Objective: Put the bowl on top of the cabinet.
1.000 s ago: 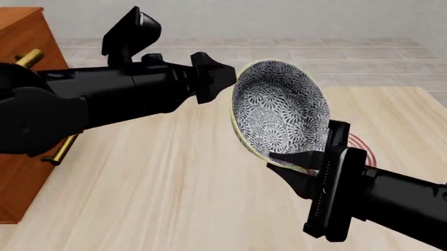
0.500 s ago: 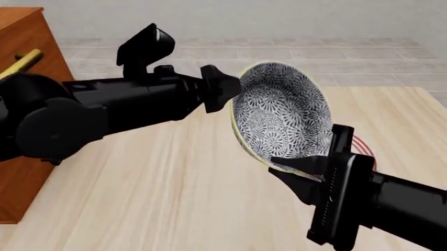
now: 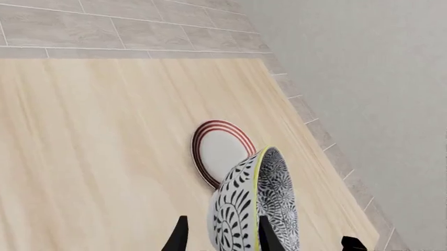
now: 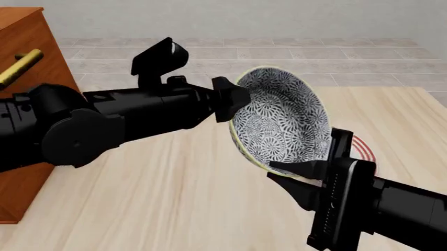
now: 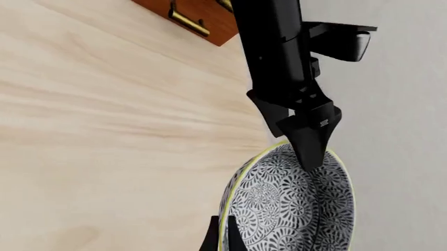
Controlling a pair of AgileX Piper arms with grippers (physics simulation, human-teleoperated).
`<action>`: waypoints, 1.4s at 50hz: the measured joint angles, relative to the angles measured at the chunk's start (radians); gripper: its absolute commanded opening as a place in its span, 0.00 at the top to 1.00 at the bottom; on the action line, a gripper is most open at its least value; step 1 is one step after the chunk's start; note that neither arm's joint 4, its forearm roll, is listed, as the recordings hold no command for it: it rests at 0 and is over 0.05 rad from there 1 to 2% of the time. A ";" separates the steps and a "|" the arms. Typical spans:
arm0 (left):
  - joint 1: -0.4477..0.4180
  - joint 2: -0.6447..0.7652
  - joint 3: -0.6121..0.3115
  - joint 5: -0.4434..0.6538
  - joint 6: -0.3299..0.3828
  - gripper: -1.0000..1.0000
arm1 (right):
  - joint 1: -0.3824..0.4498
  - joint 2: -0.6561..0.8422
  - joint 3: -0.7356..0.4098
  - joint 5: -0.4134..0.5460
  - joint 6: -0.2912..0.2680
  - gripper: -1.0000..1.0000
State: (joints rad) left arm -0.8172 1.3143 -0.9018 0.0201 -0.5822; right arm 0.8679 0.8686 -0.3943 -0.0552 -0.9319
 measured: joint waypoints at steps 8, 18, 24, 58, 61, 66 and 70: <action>-0.002 0.009 0.005 -0.012 -0.001 0.00 | 0.009 -0.001 0.004 -0.003 0.002 1.00; -0.003 0.016 0.014 -0.027 -0.004 1.00 | 0.018 -0.001 0.008 -0.009 0.004 1.00; 0.000 0.010 0.019 -0.028 -0.002 1.00 | 0.023 -0.002 0.006 -0.009 0.005 1.00; 0.061 -0.012 0.062 -0.029 0.020 1.00 | 0.040 -0.062 -0.004 0.002 -0.018 0.00; 0.069 -0.010 0.064 -0.030 0.020 1.00 | 0.044 -0.069 -0.004 0.006 -0.019 0.00; 0.089 -0.014 0.066 -0.030 0.022 1.00 | 0.045 -0.084 -0.001 0.015 -0.020 0.00; 0.104 -0.019 0.068 -0.028 0.025 1.00 | 0.044 -0.095 0.003 0.020 -0.020 0.00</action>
State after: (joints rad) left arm -0.7131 1.2948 -0.8340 -0.0076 -0.5569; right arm 0.9122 0.7741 -0.3916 -0.0348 -0.9517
